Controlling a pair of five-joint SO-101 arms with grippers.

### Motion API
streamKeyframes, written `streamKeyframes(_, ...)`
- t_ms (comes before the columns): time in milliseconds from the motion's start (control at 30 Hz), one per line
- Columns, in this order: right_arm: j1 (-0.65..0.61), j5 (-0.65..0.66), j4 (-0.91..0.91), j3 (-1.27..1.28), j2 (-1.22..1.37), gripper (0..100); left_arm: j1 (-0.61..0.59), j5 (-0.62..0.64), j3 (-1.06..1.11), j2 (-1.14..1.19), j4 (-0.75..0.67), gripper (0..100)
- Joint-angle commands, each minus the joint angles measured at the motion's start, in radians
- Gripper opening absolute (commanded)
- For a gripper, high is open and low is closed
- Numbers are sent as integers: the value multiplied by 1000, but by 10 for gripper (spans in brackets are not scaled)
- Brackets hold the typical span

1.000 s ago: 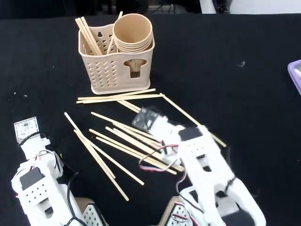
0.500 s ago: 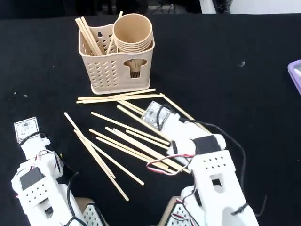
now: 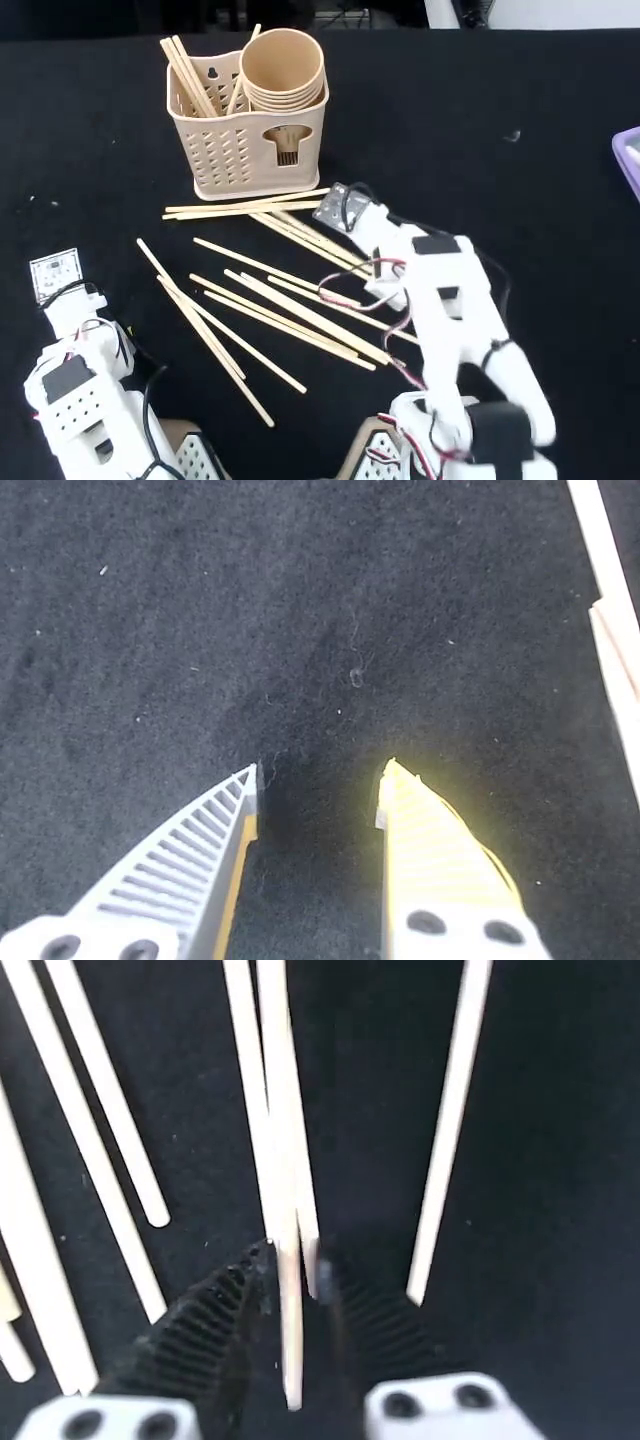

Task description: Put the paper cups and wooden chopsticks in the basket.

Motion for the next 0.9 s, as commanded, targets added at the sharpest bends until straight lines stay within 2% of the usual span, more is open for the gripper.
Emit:
streamKeyframes(0,-38,21,-20,-58,47,134,5,5,-5,-9,-6,202)
streamKeyframes(500,-77,25,-81,-50,84,133,5,5,-5,-9,-6,202)
streamKeyframes(733,-114,21,-83,-68,214,132,5,5,-5,-9,-6,202)
streamKeyframes(867,-112,20,-81,-90,211,4,5,5,-5,-9,-5,202)
